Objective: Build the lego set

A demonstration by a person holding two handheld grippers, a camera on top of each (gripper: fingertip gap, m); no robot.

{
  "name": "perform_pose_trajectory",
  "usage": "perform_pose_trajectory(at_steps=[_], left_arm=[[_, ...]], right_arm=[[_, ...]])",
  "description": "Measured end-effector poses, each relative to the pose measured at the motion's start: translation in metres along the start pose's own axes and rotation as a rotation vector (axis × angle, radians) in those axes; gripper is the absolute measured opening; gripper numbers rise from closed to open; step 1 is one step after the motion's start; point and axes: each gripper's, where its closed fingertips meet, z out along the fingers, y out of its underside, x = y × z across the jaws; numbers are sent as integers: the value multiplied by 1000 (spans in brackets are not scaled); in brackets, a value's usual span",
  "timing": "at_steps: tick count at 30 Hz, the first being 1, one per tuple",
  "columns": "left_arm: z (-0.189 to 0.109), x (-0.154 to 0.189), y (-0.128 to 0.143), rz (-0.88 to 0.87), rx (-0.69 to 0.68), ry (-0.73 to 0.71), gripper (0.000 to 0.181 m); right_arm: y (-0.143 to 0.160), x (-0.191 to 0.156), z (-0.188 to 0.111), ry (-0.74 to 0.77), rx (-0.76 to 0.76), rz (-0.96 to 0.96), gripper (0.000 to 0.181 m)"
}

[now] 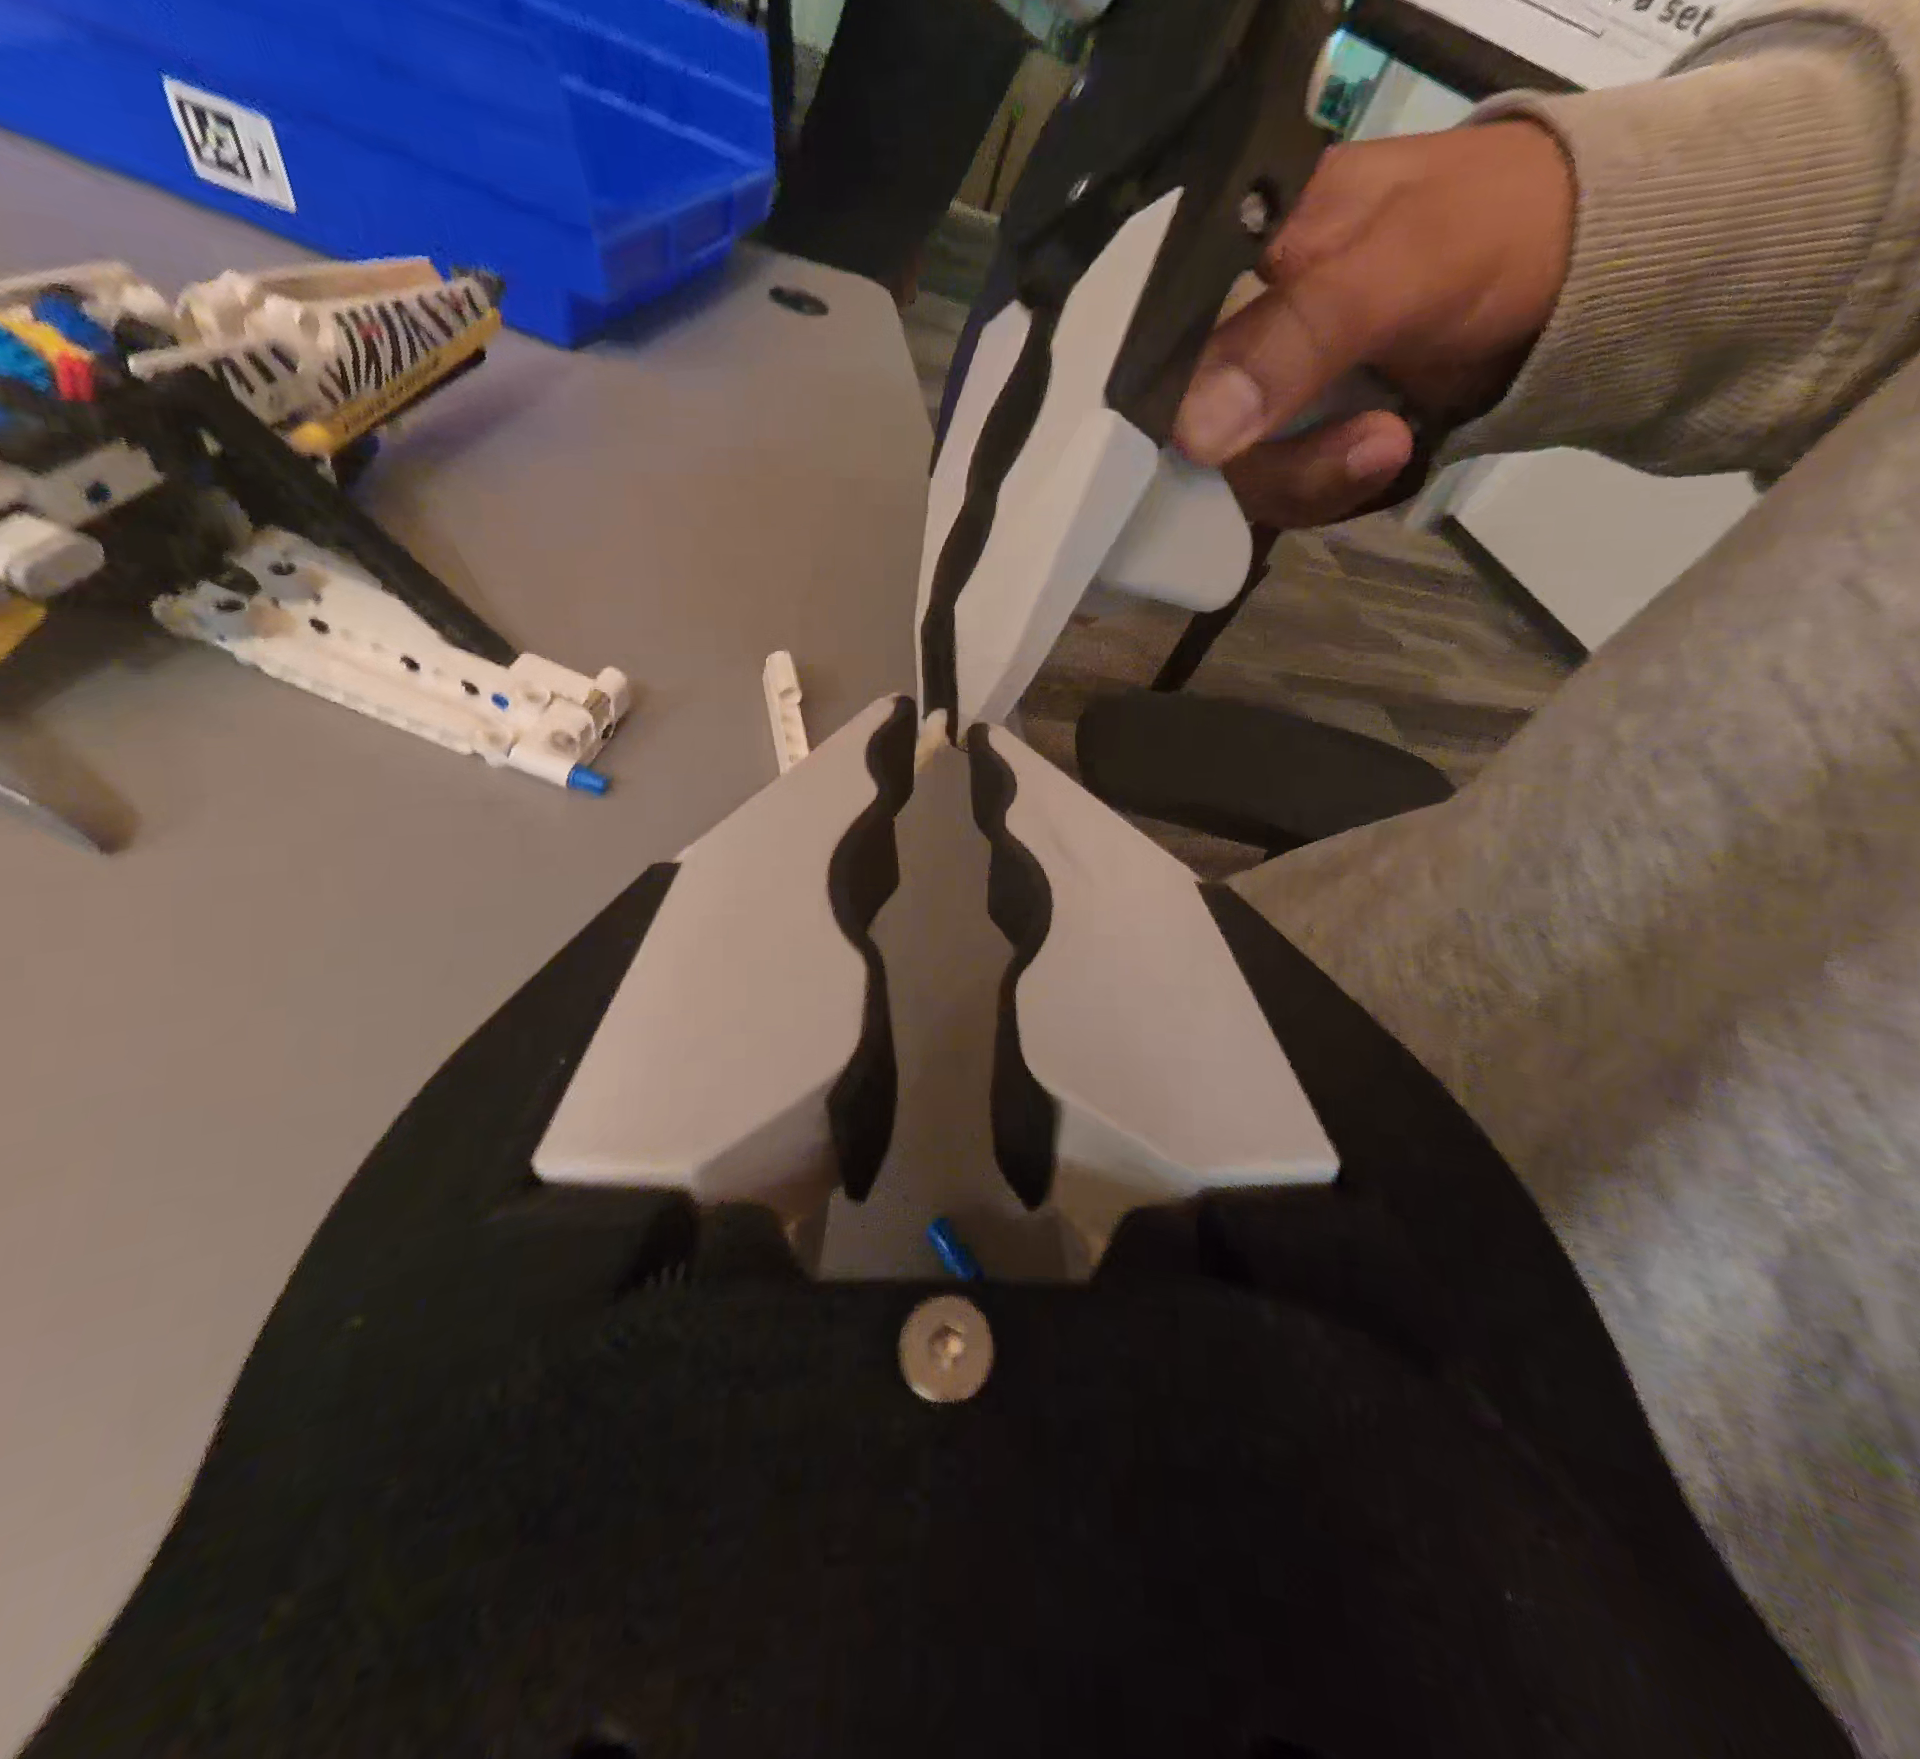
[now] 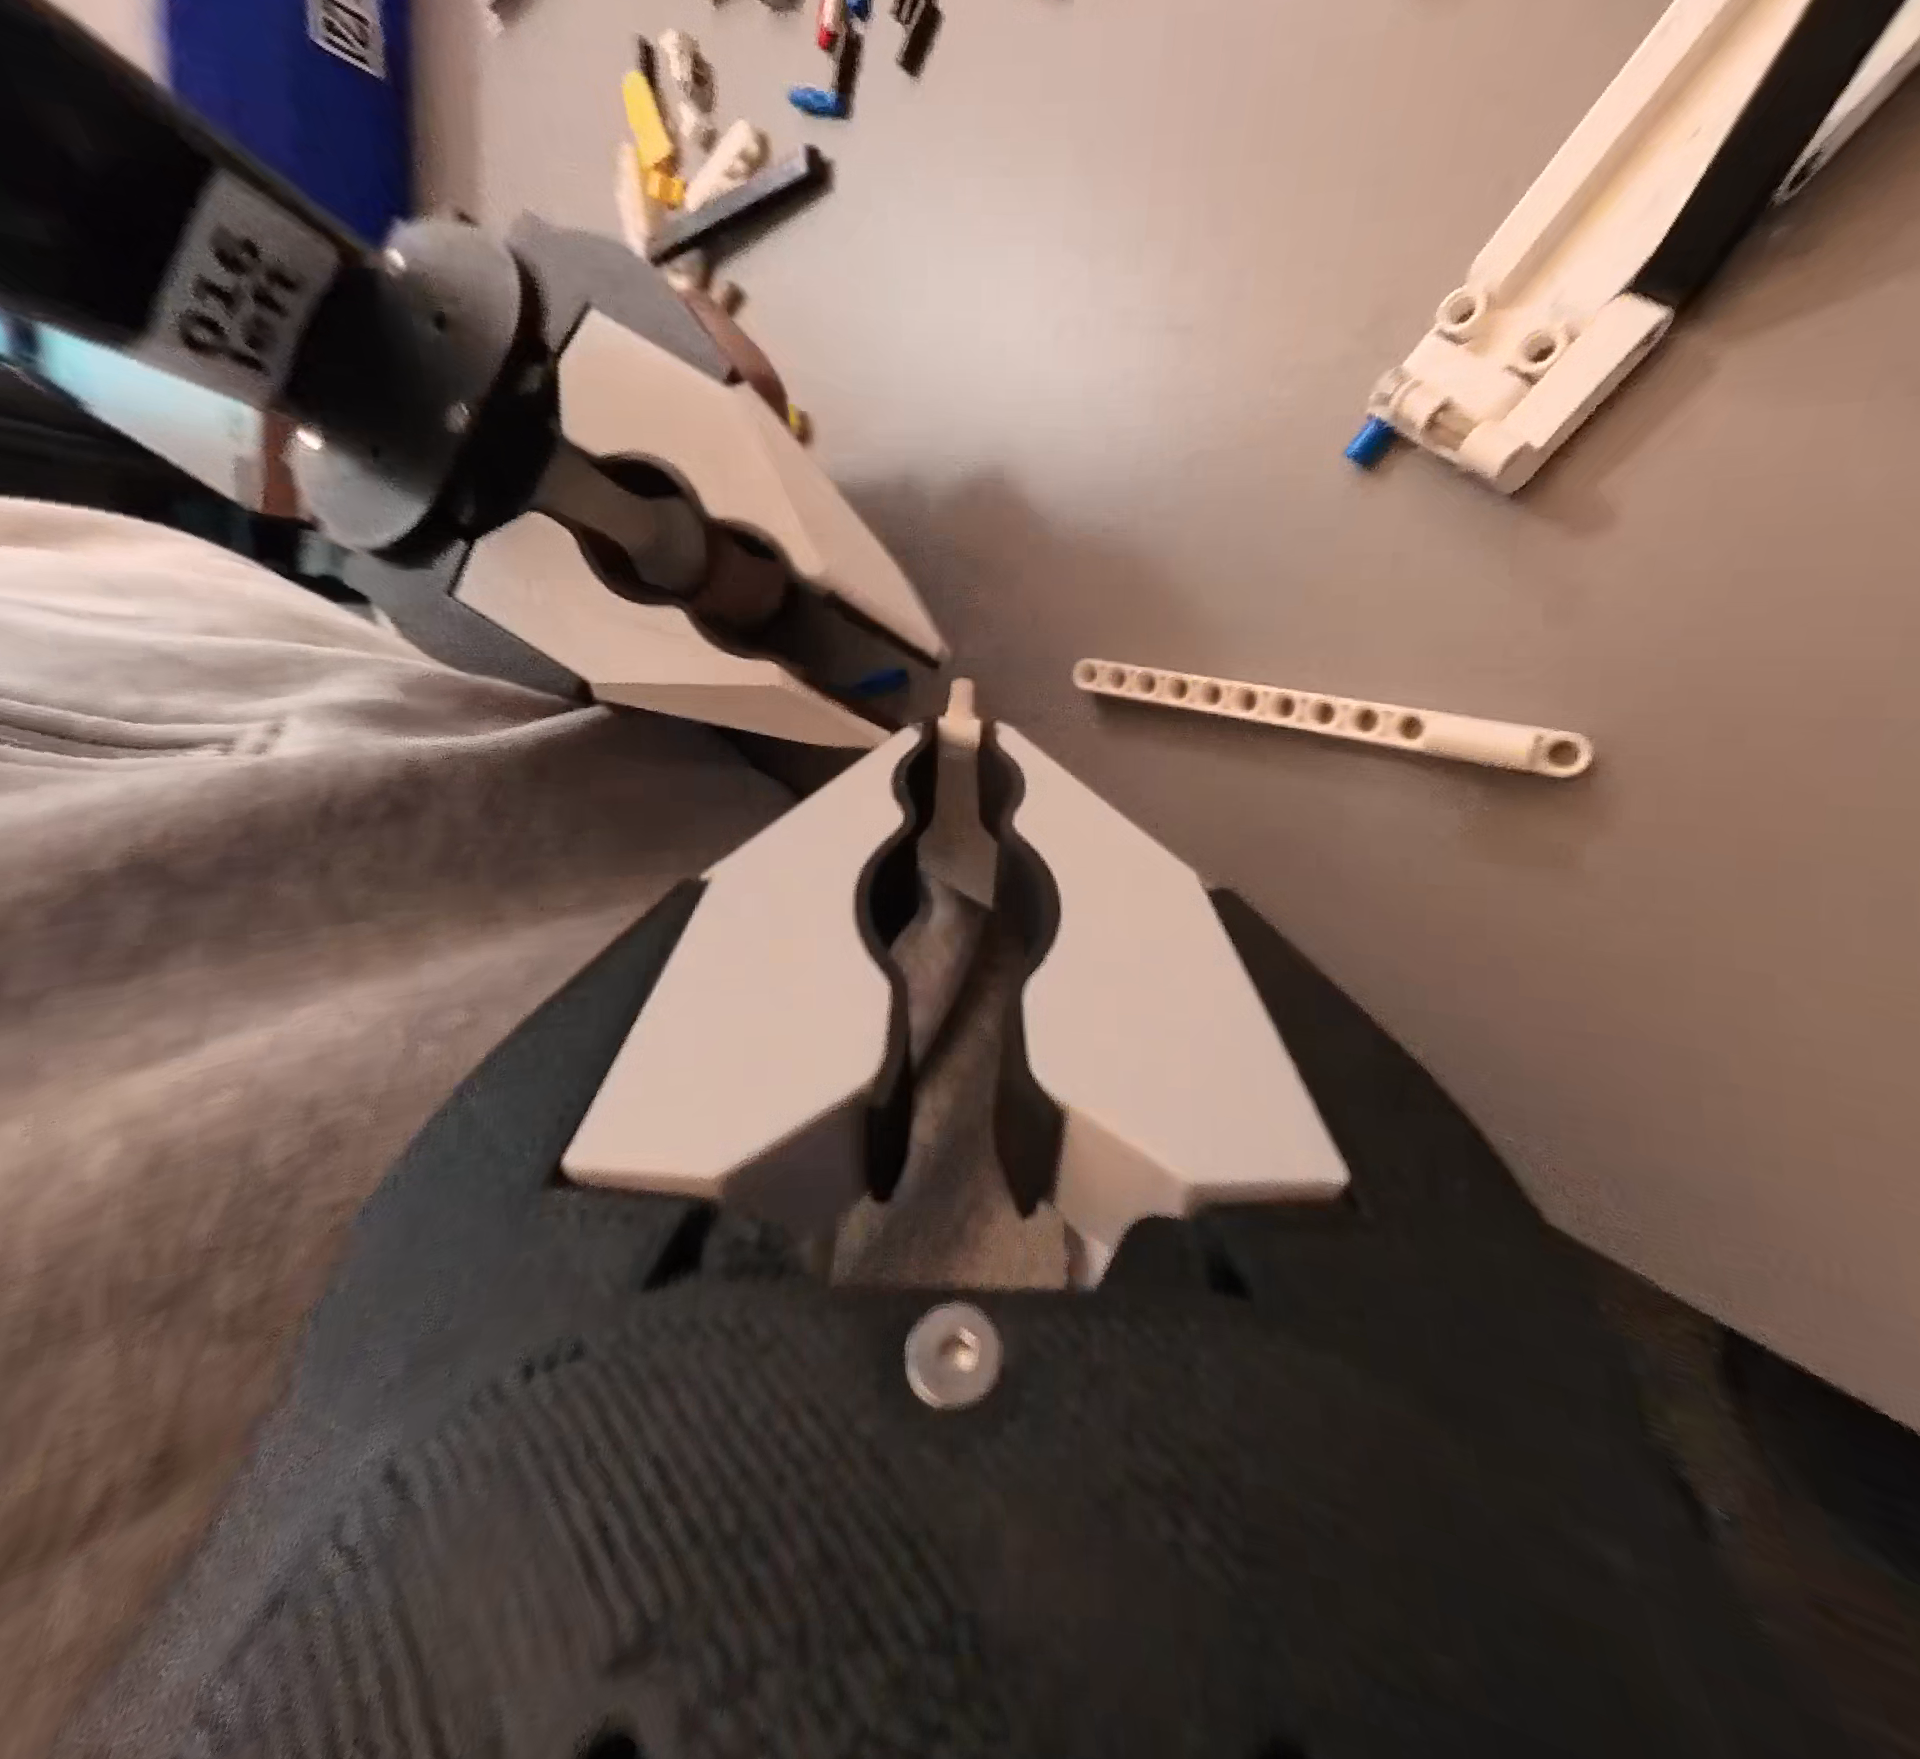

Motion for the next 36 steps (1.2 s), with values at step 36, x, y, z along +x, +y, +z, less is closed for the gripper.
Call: perform_pose_trajectory(at_steps=[36], left_arm=[[-8, -19, 6, -59, -29, -92, 17]], right_arm=[[-16, 2, -12, 94, 132, -28, 6]])
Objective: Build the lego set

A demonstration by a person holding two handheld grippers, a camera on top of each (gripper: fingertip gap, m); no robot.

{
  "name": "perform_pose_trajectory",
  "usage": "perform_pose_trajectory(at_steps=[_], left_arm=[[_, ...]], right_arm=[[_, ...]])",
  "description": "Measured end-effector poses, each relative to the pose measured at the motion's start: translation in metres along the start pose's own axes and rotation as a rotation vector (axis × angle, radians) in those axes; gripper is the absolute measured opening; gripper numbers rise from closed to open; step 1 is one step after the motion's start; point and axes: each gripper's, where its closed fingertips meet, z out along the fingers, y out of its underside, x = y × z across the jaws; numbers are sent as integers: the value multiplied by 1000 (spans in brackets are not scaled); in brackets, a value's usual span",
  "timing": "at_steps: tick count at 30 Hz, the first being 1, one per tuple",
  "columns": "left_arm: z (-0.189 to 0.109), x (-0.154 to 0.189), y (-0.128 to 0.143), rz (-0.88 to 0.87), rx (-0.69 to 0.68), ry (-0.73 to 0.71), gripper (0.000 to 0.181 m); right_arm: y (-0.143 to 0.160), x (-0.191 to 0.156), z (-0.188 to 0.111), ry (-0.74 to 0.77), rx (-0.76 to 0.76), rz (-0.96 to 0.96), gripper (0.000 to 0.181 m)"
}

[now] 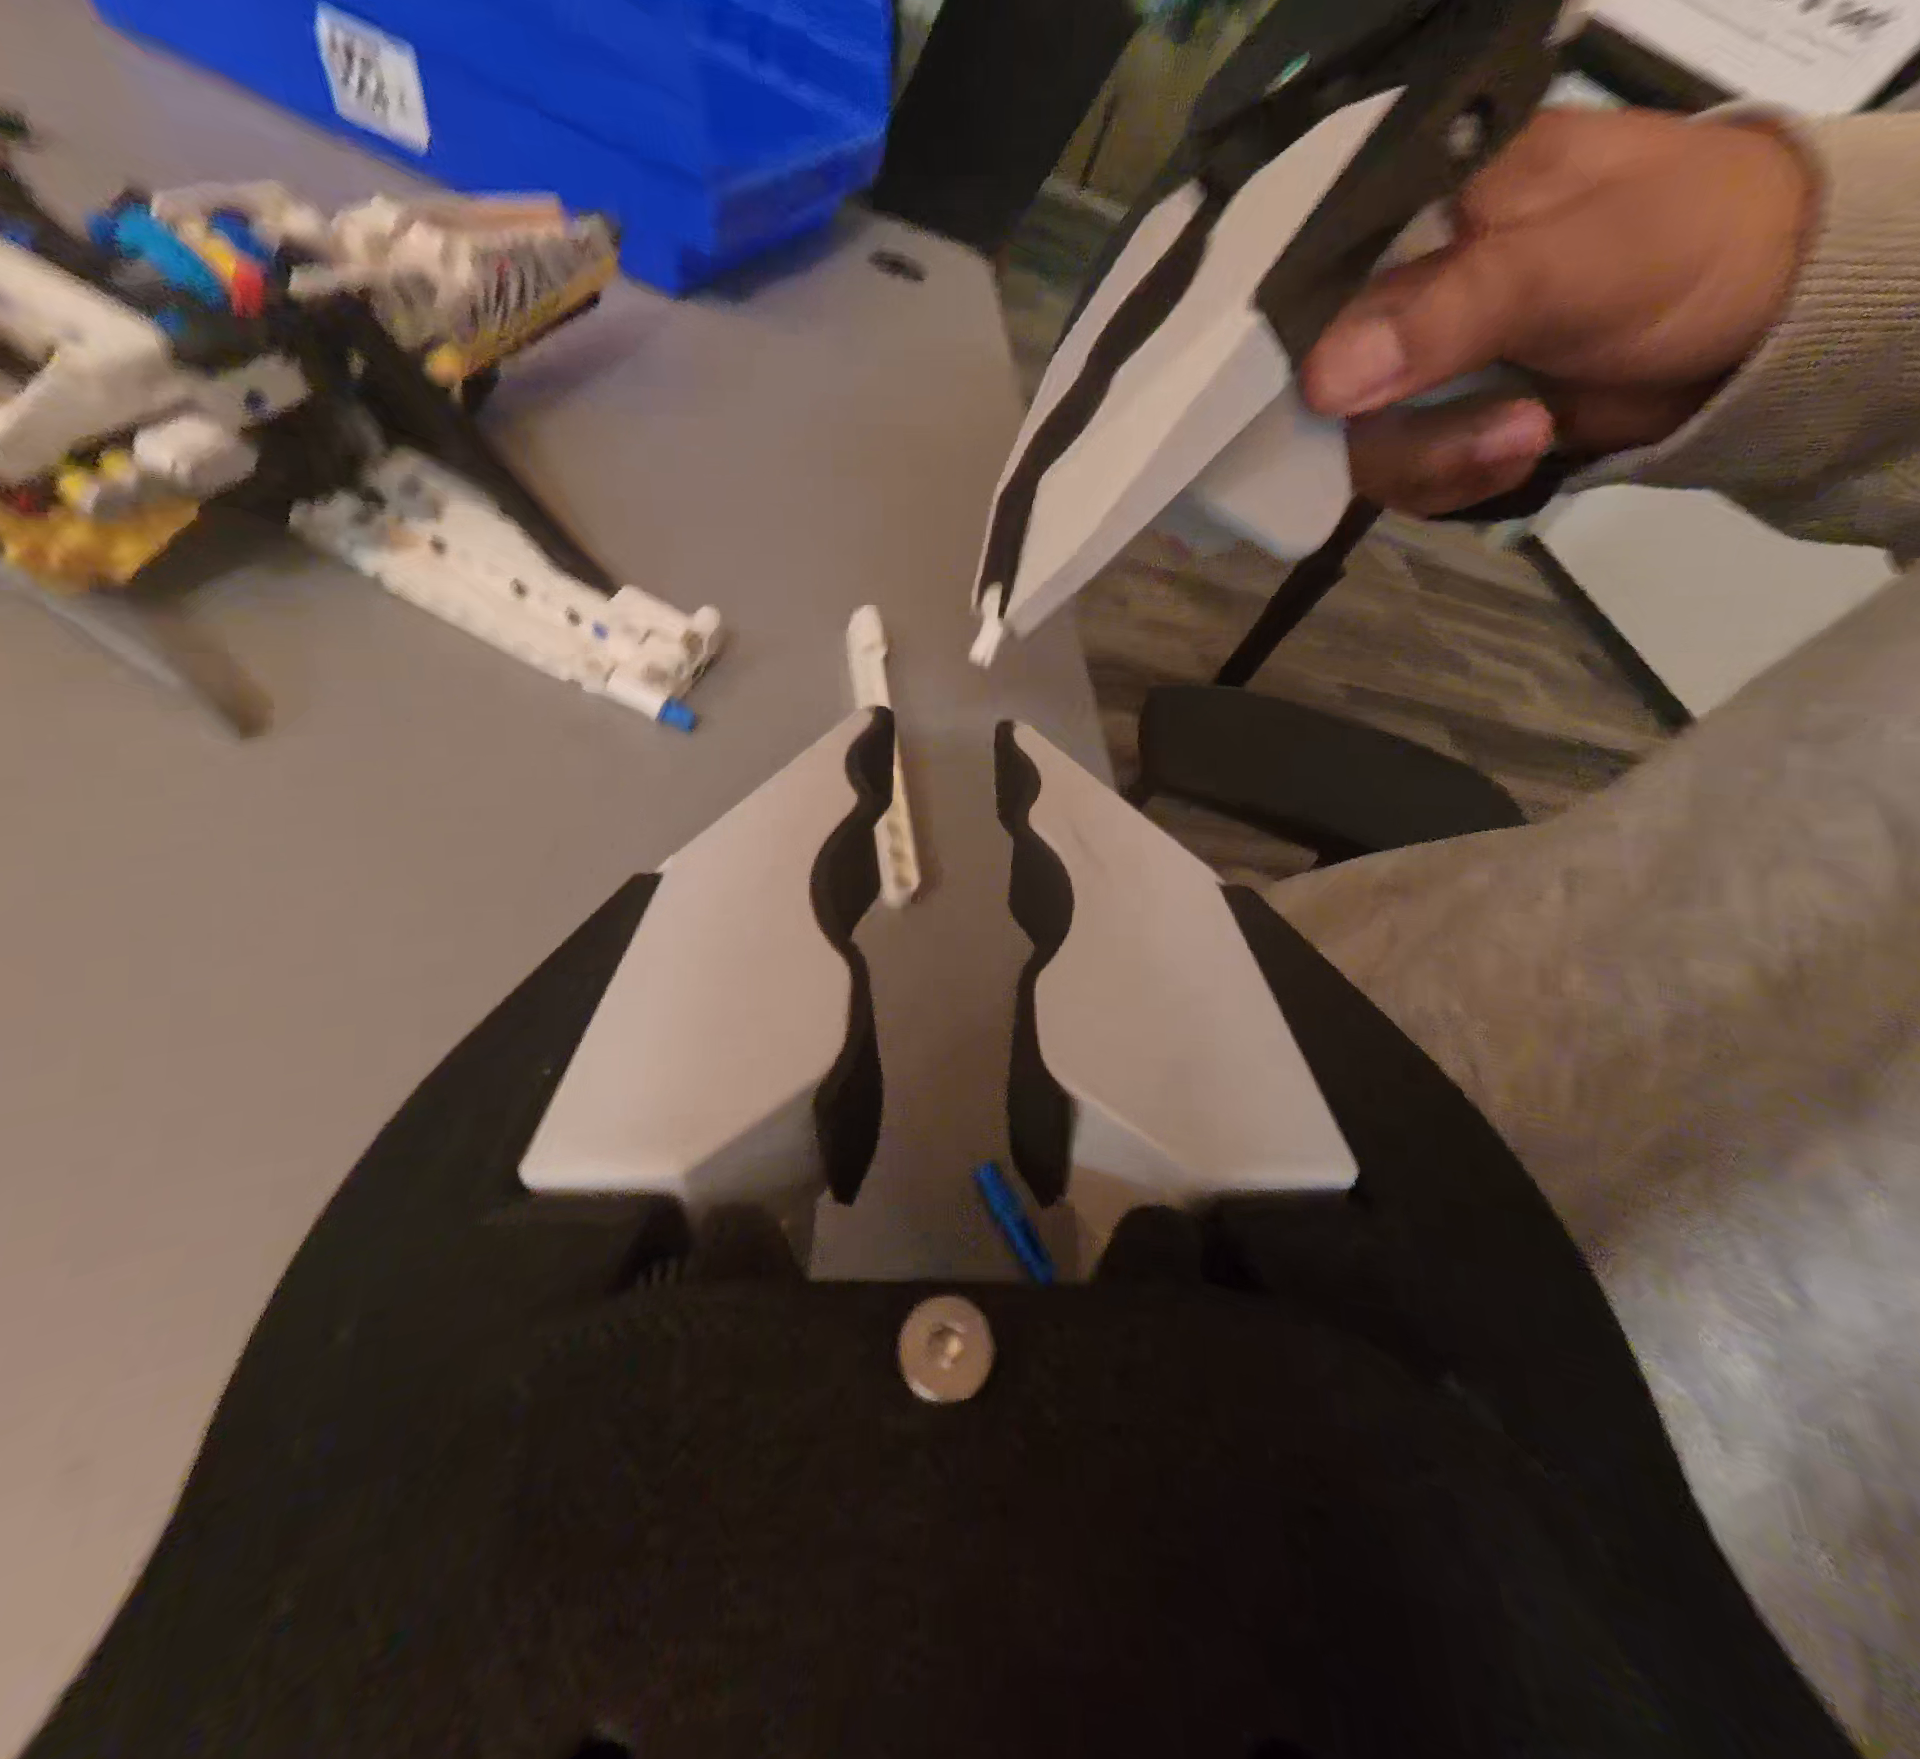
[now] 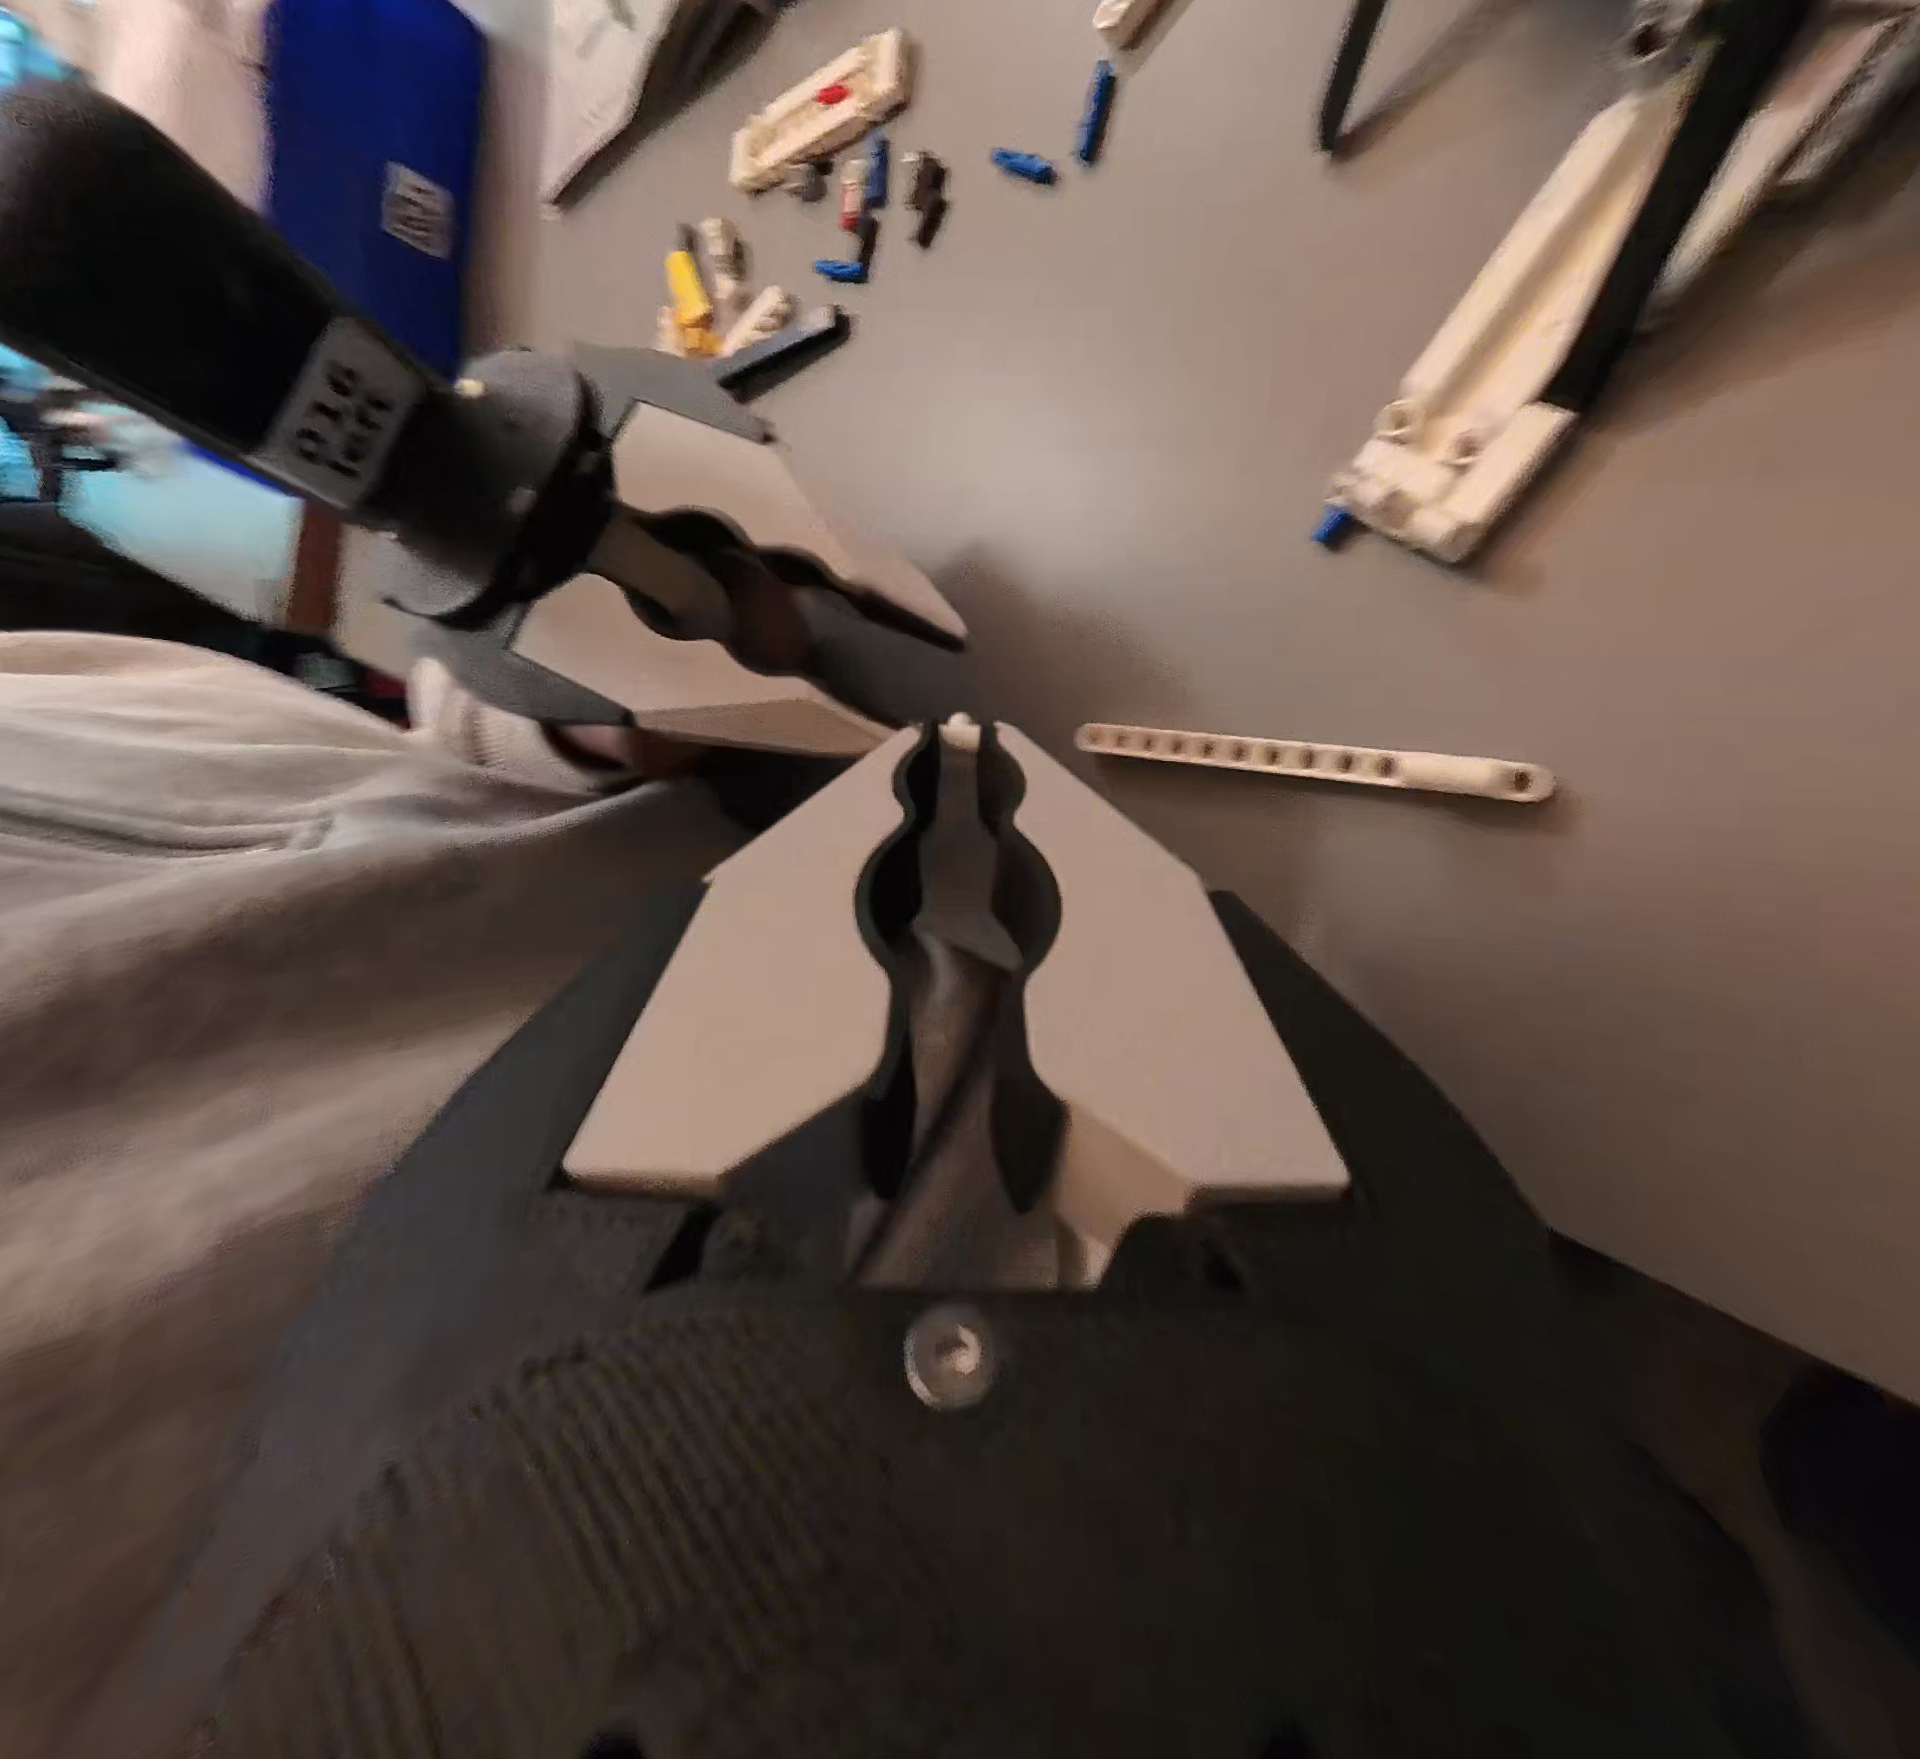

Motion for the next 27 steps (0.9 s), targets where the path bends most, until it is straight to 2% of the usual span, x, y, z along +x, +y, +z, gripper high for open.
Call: perform_pose_trajectory(at_steps=[2, 4, 7, 9, 11, 13, 23, 27], left_arm=[[3, -12, 16, -78, -99, -56, 17], [9, -14, 28, -152, -173, -49, 24], [19, -11, 46, -211, -302, -10, 34], [22, -7, 54, -187, -353, -10, 23], [24, -8, 57, -166, -379, -30, 11], [25, -8, 57, -192, -378, -16, 7], [27, -4, 56, -218, -370, 23, 8], [29, -1, 54, -211, -363, 28, 14]], right_arm=[[1, 19, -1, 169, -36, -91, 5], [12, 27, 5, 274, -139, -176, 6], [20, 27, 21, 326, -211, -249, 6], [20, 30, 26, 355, -229, -269, 6], [21, 31, 30, 356, -242, -254, 6], [23, 32, 33, 360, -261, -244, 6], [30, 40, 35, 379, -313, -239, 6], [31, 39, 34, 377, -316, -231, 6]])
